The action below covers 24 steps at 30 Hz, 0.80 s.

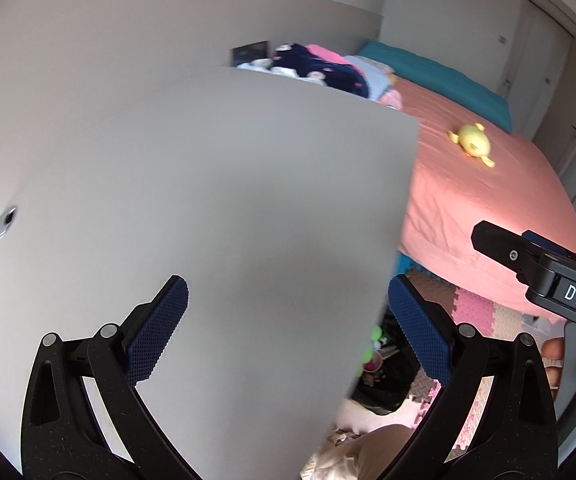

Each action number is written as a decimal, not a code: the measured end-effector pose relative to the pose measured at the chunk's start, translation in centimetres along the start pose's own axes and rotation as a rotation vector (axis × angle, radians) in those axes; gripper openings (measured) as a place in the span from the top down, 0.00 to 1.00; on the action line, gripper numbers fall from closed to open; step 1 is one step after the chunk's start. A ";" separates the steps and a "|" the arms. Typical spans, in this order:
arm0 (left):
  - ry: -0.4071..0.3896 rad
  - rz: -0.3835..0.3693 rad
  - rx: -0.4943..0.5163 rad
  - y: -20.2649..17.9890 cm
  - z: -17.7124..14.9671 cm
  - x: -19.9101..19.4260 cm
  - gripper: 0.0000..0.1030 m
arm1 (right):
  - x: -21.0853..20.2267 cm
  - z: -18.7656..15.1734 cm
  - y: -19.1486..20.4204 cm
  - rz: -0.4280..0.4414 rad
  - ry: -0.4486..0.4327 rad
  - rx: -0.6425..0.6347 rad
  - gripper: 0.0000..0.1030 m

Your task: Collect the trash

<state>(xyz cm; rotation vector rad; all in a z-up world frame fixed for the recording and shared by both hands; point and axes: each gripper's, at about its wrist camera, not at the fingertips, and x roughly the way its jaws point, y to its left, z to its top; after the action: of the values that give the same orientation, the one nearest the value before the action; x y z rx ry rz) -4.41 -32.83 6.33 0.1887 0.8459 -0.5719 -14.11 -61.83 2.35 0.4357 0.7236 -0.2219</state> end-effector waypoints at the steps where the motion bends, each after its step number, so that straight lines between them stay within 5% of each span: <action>1: -0.001 0.013 -0.009 1.0 -0.2 -0.2 0.06 | 0.2 0.0 0.9 0.007 0.003 -0.014 0.02; 24: -0.016 0.319 -0.249 21.6 -7.7 -8.6 0.06 | 3.8 -5.7 24.4 0.248 0.107 -0.306 0.02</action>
<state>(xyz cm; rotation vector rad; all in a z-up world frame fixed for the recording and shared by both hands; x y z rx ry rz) -2.07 -8.47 6.35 0.0881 0.8434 -0.1668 -6.33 -37.70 3.50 0.2425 0.7864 0.1455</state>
